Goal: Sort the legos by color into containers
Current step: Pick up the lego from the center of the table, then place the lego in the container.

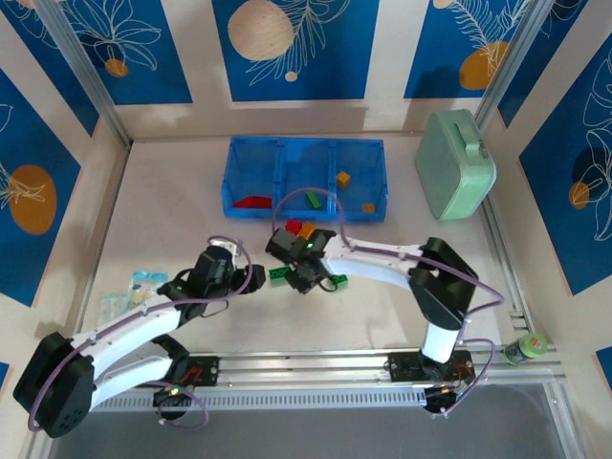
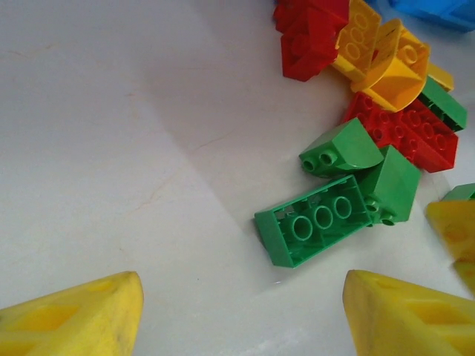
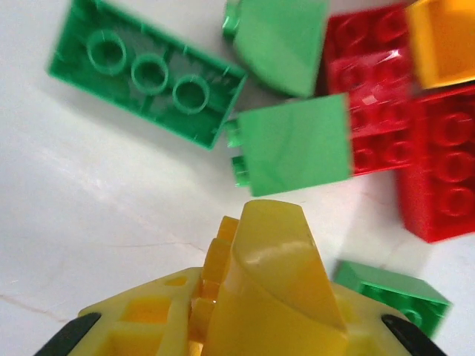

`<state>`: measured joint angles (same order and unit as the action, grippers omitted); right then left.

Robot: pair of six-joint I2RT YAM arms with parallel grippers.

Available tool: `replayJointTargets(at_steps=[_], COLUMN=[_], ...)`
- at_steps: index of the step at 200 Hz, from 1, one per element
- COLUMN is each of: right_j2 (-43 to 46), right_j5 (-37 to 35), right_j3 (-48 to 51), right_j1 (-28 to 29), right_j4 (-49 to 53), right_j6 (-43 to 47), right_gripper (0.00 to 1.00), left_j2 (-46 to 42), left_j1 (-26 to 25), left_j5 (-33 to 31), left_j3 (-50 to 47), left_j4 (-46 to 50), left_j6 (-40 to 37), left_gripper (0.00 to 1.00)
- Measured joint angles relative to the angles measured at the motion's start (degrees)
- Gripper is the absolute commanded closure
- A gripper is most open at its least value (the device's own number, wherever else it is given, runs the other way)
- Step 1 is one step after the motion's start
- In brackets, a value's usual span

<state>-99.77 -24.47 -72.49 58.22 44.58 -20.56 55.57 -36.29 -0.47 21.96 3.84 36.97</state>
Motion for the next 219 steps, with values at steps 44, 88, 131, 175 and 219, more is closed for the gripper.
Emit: replayJointTargets(at_steps=[44, 88, 131, 175, 219], right_j2=[8.1, 6.7, -0.7, -11.1, -17.7], right_j5=[5.3, 8.0, 8.4, 7.7, 6.3], right_j3=[-0.3, -5.6, -15.2, -22.9, -29.1], right_j1=[-11.3, -23.7, -31.8, -34.8, -35.5], right_j4=[-2.3, -1.1, 0.5, 2.6, 5.0], right_j6=[0.9, 0.9, 0.7, 0.7, 0.8], right_gripper=[0.75, 0.75, 0.74, 0.71, 0.66], left_j2=[-5.6, -9.6, -11.0, -12.5, -10.3], left_j1=[0.0, 0.0, 0.7, 1.0, 1.0], left_j5=[0.5, -0.3, -8.6, -9.6, -7.3], left_j3=[-1.2, -1.2, -0.8, -0.9, -0.7], left_j4=[-2.7, -1.3, 8.9, 12.0, 11.8], left_j6=[0.0, -1.0, 1.5, 3.3, 2.1], left_gripper=[0.28, 0.28, 0.27, 0.27, 0.27])
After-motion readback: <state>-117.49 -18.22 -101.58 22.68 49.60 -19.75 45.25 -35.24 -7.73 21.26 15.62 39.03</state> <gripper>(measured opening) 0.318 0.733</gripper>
